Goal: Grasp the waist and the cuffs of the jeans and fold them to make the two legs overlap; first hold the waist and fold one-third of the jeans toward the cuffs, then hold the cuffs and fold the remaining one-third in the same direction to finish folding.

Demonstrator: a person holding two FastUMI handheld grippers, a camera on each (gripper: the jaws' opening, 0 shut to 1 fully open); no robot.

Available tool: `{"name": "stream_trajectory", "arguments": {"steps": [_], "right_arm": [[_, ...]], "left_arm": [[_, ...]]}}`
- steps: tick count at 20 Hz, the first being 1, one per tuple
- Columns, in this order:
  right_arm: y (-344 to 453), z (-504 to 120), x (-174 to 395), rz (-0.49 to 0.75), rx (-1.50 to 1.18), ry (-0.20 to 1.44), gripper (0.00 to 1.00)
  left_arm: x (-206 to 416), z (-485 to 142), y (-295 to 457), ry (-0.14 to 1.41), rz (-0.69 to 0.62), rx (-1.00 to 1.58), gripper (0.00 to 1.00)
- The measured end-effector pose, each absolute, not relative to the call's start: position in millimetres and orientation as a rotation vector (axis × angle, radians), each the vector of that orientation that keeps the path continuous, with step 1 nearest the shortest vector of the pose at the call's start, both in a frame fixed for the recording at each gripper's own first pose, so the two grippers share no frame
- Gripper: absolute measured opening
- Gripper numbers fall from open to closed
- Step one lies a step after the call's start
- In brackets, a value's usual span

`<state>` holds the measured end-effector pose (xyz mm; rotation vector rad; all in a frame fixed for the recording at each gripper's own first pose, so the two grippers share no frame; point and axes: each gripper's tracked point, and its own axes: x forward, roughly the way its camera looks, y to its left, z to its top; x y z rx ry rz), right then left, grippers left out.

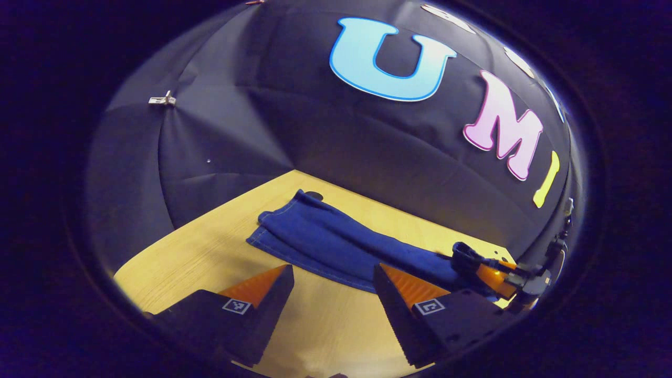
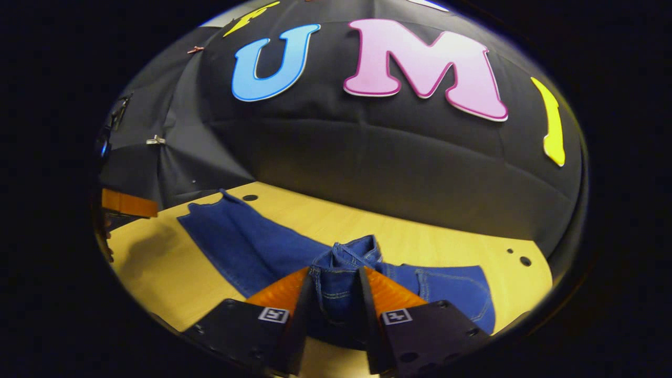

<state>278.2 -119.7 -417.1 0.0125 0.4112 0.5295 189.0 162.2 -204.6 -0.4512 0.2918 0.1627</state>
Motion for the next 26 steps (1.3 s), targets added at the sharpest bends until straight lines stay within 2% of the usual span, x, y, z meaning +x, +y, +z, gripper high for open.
{"name": "stream_trajectory", "arguments": {"steps": [1, 3, 4, 5, 6, 7, 14, 16, 17, 20, 22, 24, 25, 26], "right_arm": [[-121.3, -421.7, 278.5, 0.537, 0.008, 0.429, 0.58], [-123.0, -423.3, 274.3, 0.553, -0.002, 0.455, 0.92], [-127.0, -420.6, 271.6, 0.550, -0.020, 0.454, 0.97], [-126.0, -412.5, 264.5, 0.548, -0.031, 0.438, 0.97], [-129.6, -400.7, 262.4, 0.540, -0.041, 0.414, 0.97], [-134.3, -391.4, 264.0, 0.528, -0.044, 0.396, 0.97], [-157.2, -360.3, 263.7, 0.501, 0.019, 0.392, 0.97], [-165.0, -363.4, 265.1, 0.496, 0.032, 0.412, 0.97], [-170.8, -367.5, 267.9, 0.486, 0.028, 0.417, 0.97], [-188.2, -386.2, 270.3, 0.456, 0.028, 0.466, 0.97], [-196.0, -393.2, 272.2, 0.441, 0.049, 0.491, 0.95], [-204.7, -399.1, 273.5, 0.428, 0.051, 0.503, 0.94], [-208.8, -403.8, 273.6, 0.423, 0.050, 0.513, 0.97], [-211.8, -406.4, 272.4, 0.421, 0.051, 0.523, 0.97]], "left_arm": [[196.3, -205.3, 172.8, 0.280, 0.171, -0.458, 0.96], [216.2, -208.0, 203.3, 0.261, 0.218, -0.463, 0.97], [225.9, -209.7, 220.1, 0.261, 0.253, -0.470, 0.96], [236.5, -212.3, 234.8, 0.257, 0.282, -0.484, 0.97], [248.9, -215.1, 244.3, 0.255, 0.299, -0.496, 0.92], [263.7, -222.7, 256.3, 0.267, 0.314, -0.507, 0.96], [311.1, -279.5, 289.0, 0.447, 0.431, -0.502, 0.97], [318.6, -282.5, 292.8, 0.462, 0.415, -0.455, 0.97], [320.6, -286.8, 288.8, 0.481, 0.393, -0.431, 0.92], [317.7, -285.9, 274.2, 0.560, 0.327, -0.347, 1.00], [322.4, -288.2, 256.5, 0.583, 0.284, -0.325, 0.89], [322.9, -288.0, 254.5, 0.605, 0.266, -0.275, 0.87], [323.5, -291.9, 254.3, 0.606, 0.249, -0.268, 0.87], [322.5, -288.3, 251.7, 0.591, 0.246, -0.291, 0.67]]}}
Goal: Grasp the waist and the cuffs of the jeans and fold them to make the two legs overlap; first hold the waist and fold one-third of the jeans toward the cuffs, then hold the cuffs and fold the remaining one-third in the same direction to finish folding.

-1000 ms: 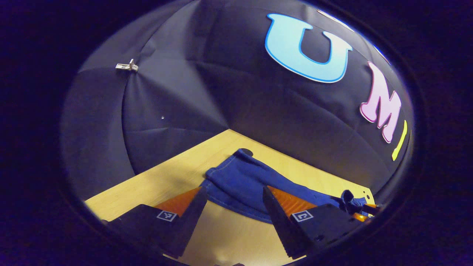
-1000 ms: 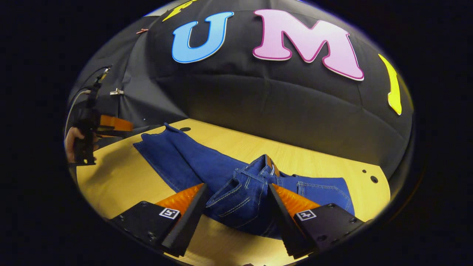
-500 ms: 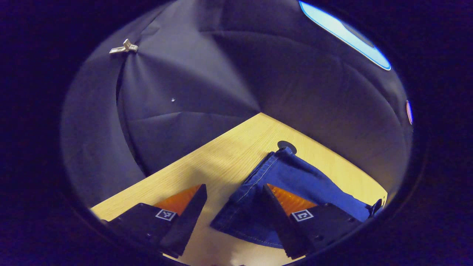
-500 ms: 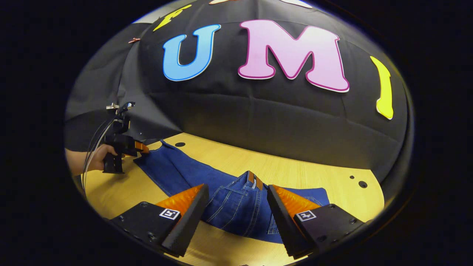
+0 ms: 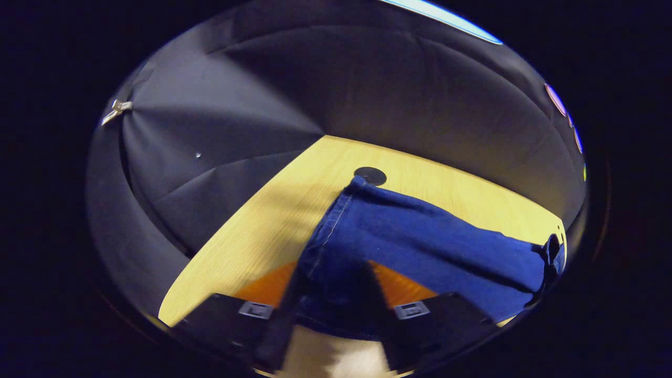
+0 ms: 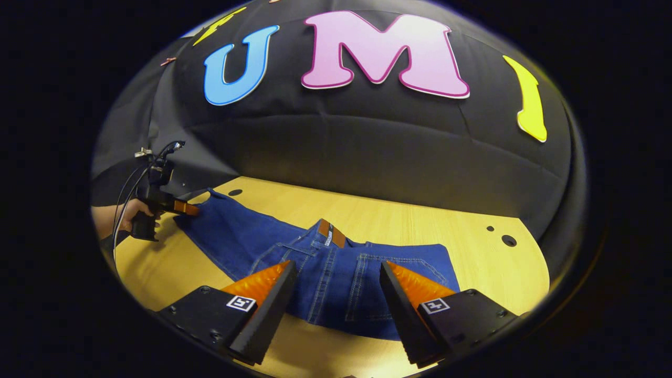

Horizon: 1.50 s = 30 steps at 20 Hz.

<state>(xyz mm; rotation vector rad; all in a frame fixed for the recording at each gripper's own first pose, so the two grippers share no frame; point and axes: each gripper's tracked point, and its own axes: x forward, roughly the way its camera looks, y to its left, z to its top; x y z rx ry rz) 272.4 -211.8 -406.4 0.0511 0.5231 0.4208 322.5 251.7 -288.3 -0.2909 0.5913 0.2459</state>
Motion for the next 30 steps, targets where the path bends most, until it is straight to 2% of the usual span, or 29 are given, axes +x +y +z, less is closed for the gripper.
{"name": "stream_trajectory", "arguments": {"steps": [1, 2, 3, 4, 5, 6, 9, 10, 11, 15, 19, 23, 26, 30], "right_arm": [[-214.5, -409.3, 271.4, 0.420, 0.051, 0.531, 0.97], [-218.0, -411.8, 270.5, 0.420, 0.051, 0.535, 0.94], [-221.3, -413.0, 270.4, 0.414, 0.047, 0.537, 0.97], [-225.2, -414.5, 270.2, 0.408, 0.041, 0.537, 0.94], [-228.6, -415.4, 270.3, 0.403, 0.038, 0.537, 0.97], [-230.1, -417.1, 269.6, 0.400, 0.037, 0.540, 0.97], [-234.7, -414.5, 272.0, 0.387, 0.037, 0.542, 0.98], [-237.7, -412.0, 274.2, 0.379, 0.038, 0.536, 0.97], [-242.0, -409.1, 277.1, 0.367, 0.038, 0.530, 0.94], [-267.0, -392.1, 287.4, 0.311, 0.044, 0.507, 0.97], [-304.5, -372.0, 293.0, 0.252, 0.044, 0.498, 0.97], [-354.6, -348.9, 291.1, 0.181, 0.004, 0.463, 0.97], [-383.3, -338.7, 289.5, 0.131, 0.039, 0.446, 0.97], [-424.2, -338.3, 283.7, 0.063, 0.075, 0.441, 0.97]], "left_arm": [[324.6, -284.4, 246.2, 0.568, 0.226, -0.337, 0.47], [328.7, -283.1, 242.6, 0.549, 0.225, -0.384, 0.31], [331.6, -282.1, 236.9, 0.530, 0.222, -0.435, 0.24], [333.4, -280.8, 234.8, 0.514, 0.227, -0.487, 0.22], [335.0, -280.8, 232.7, 0.505, 0.230, -0.526, 0.19], [334.7, -279.5, 234.8, 0.494, 0.232, -0.548, 0.13], [334.3, -269.5, 230.7, 0.472, 0.205, -0.593, 0.14], [336.4, -257.6, 230.5, 0.436, 0.189, -0.599, 0.11], [335.3, -241.4, 227.7, 0.400, 0.177, -0.600, 0.10], [318.8, -154.4, 181.1, 0.294, 0.103, -0.515, 0.09], [294.6, -55.0, 90.5, 0.213, -0.009, -0.435, 0.09], [291.9, 12.2, -56.5, 0.184, -0.218, -0.433, 0.09], [289.9, 1.4, -154.5, 0.245, -0.343, -0.458, 0.09], [286.5, -70.5, -253.6, 0.375, -0.428, -0.468, 0.09]]}}
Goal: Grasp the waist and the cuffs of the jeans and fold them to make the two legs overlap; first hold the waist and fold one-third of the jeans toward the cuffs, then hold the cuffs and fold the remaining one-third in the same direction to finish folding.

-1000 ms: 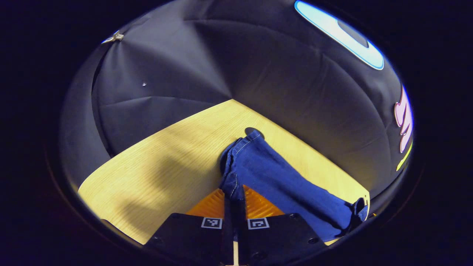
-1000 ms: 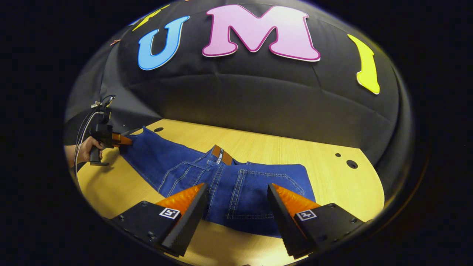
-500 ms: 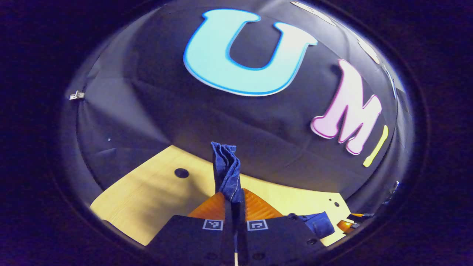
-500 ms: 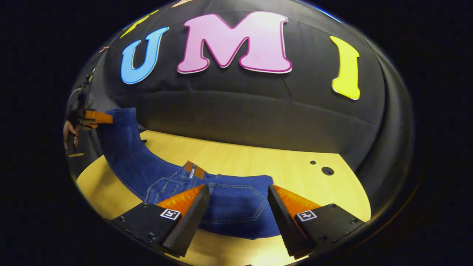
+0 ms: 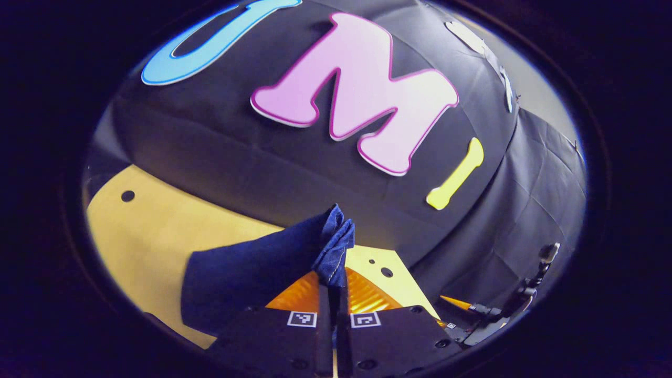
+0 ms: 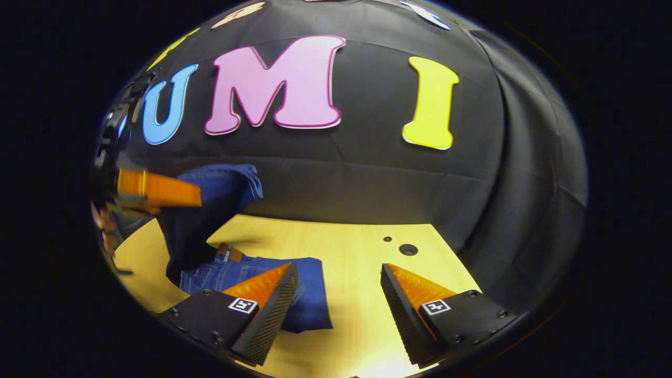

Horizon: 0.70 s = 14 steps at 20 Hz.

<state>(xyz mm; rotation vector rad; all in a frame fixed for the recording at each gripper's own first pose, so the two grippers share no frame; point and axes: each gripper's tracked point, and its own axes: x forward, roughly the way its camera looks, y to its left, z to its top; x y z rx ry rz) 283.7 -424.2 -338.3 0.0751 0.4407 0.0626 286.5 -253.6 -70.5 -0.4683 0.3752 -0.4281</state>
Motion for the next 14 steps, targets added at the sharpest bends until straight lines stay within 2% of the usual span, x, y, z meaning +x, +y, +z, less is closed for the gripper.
{"name": "stream_trajectory", "arguments": {"steps": [4, 6, 7, 8, 9, 11, 12, 13, 14], "right_arm": [[-449.6, -336.6, 260.8, 0.019, 0.116, 0.453, 0.97], [-453.3, -331.6, 245.6, 0.020, 0.116, 0.467, 0.96], [-454.0, -324.8, 240.2, 0.021, 0.115, 0.461, 0.96], [-453.6, -313.3, 231.6, 0.019, 0.123, 0.444, 0.96], [-445.0, -292.8, 219.5, 0.025, 0.159, 0.412, 0.96], [-430.3, -258.8, 198.6, 0.050, 0.165, 0.367, 0.96], [-424.8, -246.6, 192.1, 0.060, 0.154, 0.350, 0.96], [-418.1, -230.5, 185.2, 0.071, 0.143, 0.326, 0.96], [-411.1, -216.0, 176.4, 0.082, 0.137, 0.311, 0.96]], "left_arm": [[287.4, -144.0, -291.2, 0.512, -0.353, -0.441, 0.09], [282.4, -164.9, -299.9, 0.581, -0.321, -0.446, 0.17], [273.6, -167.9, -298.2, 0.592, -0.308, -0.470, 0.26], [264.7, -170.9, -291.0, 0.606, -0.271, -0.488, 0.59], [243.0, -158.7, -270.0, 0.598, -0.239, -0.471, 0.85], [203.0, -115.1, -223.6, 0.504, -0.212, -0.446, 0.92], [180.3, -89.1, -208.7, 0.453, -0.215, -0.464, 0.89], [161.6, -71.1, -200.6, 0.415, -0.214, -0.467, 0.95], [140.7, -53.5, -187.5, 0.373, -0.205, -0.458, 0.96]]}}
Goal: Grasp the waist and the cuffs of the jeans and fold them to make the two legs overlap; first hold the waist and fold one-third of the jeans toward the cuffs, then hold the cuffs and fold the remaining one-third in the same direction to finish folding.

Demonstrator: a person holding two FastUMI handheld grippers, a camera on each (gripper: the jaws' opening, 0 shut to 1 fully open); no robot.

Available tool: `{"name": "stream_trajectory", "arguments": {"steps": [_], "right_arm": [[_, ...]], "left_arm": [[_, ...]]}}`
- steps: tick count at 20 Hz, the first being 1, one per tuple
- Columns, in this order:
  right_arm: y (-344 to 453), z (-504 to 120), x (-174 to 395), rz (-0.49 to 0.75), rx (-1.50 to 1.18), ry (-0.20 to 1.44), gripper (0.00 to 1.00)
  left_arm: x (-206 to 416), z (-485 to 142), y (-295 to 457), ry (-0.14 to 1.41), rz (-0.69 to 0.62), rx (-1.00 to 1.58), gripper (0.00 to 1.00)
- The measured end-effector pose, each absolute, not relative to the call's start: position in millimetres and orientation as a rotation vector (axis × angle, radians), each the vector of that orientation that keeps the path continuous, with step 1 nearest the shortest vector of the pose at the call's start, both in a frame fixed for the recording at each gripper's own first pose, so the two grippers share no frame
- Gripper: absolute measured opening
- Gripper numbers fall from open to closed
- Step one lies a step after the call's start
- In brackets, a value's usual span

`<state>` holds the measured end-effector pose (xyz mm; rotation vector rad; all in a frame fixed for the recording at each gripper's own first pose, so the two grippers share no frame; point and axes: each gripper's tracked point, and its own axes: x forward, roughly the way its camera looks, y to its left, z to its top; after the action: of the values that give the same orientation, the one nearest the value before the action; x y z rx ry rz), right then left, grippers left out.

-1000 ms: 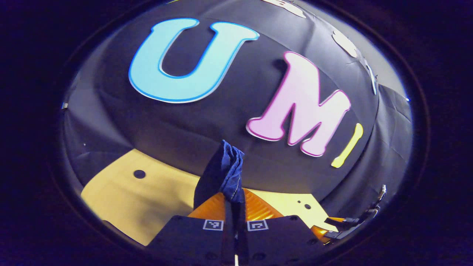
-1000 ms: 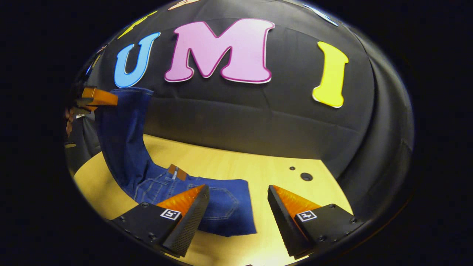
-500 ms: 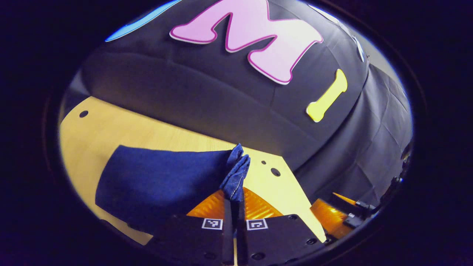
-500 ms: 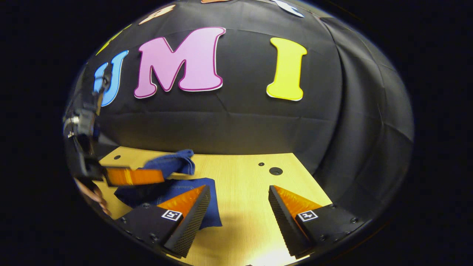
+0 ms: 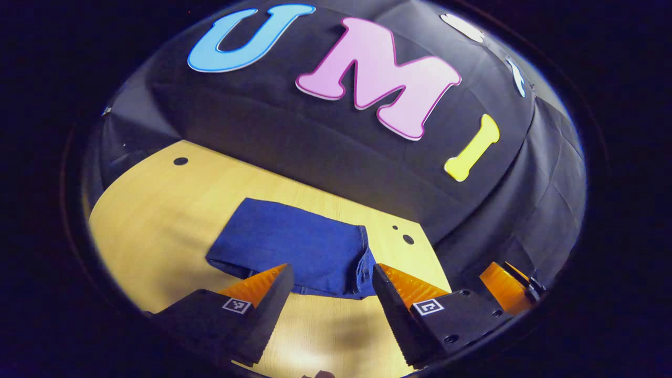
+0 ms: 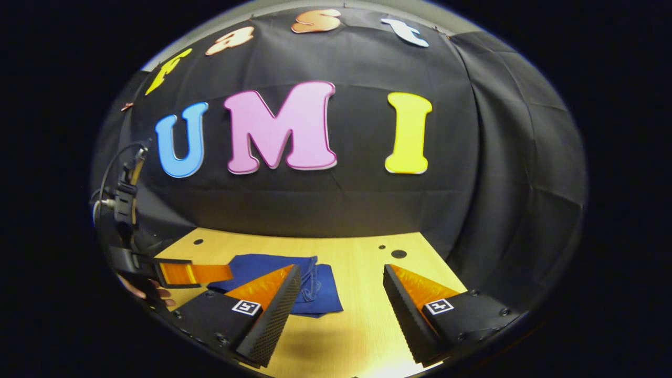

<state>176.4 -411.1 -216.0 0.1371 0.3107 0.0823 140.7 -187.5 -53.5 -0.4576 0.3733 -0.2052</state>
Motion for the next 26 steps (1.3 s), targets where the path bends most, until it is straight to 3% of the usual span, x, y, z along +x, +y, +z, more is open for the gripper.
{"name": "stream_trajectory", "arguments": {"steps": [5, 9, 10, 11, 18, 19, 20, 26], "right_arm": [[-357.9, -119.7, 106.3, 0.157, 0.171, 0.231, 0.96], [-343.0, -66.9, 64.5, 0.184, 0.146, 0.135, 0.96], [-341.2, -55.1, 55.0, 0.189, 0.148, 0.107, 0.96], [-337.2, -49.7, 46.9, 0.199, 0.149, 0.087, 0.96], [-333.9, -45.3, 29.8, 0.230, 0.106, 0.059, 0.96], [-332.9, -49.1, 31.2, 0.239, 0.116, 0.075, 0.96], [-331.6, -48.8, 34.4, 0.250, 0.108, 0.079, 0.96], [-328.2, -53.3, 40.0, 0.262, 0.099, 0.072, 0.97]], "left_arm": [[17.5, 68.5, -89.1, 0.052, -0.108, -0.305, 0.97], [-52.6, 111.2, -48.2, -0.103, -0.050, -0.168, 0.96], [-69.8, 115.1, -45.4, -0.123, -0.038, -0.161, 0.92], [-84.1, 116.8, -42.1, -0.144, -0.021, -0.159, 0.96], [-106.2, 95.9, -41.4, -0.122, 0.002, -0.180, 0.96], [-107.0, 95.3, -39.5, -0.117, 0.004, -0.176, 0.92], [-103.5, 97.7, -38.1, -0.117, 0.003, -0.175, 0.96], [-97.1, 90.8, -23.7, -0.096, 0.036, -0.170, 0.96]]}}
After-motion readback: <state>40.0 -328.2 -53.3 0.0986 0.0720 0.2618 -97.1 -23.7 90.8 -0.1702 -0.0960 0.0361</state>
